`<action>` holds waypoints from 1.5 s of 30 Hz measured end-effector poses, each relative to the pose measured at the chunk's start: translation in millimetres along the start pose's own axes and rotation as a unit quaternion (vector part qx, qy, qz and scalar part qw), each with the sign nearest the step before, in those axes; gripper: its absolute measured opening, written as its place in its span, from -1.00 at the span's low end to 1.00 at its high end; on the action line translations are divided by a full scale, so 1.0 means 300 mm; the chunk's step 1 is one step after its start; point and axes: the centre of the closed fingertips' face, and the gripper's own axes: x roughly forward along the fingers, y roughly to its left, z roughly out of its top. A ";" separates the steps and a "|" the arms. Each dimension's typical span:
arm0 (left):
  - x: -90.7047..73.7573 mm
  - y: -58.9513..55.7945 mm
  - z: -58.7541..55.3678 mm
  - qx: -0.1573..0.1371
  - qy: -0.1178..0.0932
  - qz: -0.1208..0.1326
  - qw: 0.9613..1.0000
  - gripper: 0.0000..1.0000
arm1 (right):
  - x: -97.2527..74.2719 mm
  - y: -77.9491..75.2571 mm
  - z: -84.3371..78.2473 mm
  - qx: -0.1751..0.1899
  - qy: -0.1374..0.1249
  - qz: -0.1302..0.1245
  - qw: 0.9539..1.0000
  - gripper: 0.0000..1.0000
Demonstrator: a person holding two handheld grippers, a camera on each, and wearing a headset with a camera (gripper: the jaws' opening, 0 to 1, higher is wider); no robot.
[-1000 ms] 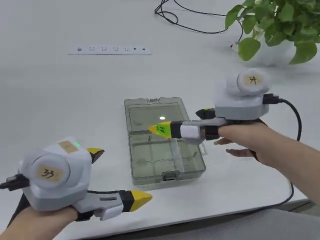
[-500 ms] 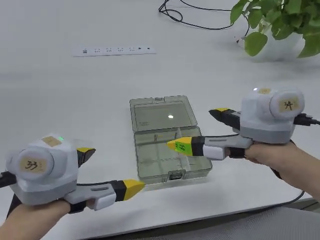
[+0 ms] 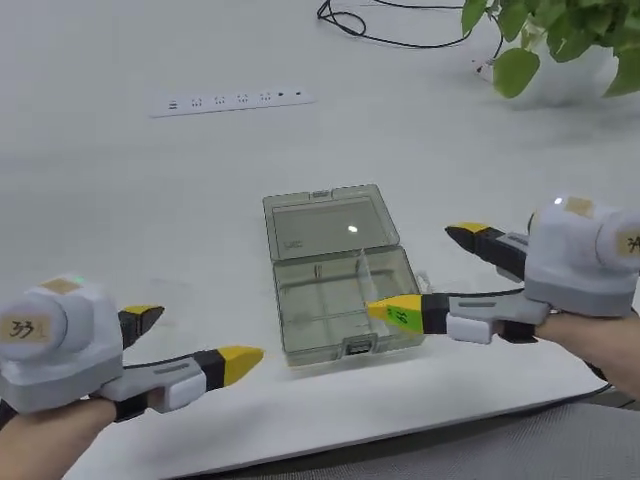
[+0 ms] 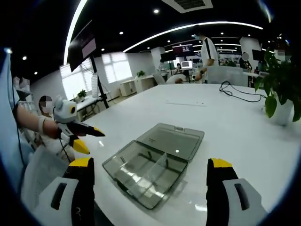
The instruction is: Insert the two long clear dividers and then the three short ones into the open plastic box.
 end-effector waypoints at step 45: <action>-0.001 0.289 -0.124 0.049 0.232 0.136 0.962 -0.08 | -0.108 -0.032 -0.089 -0.023 0.010 -0.012 1.000 0.97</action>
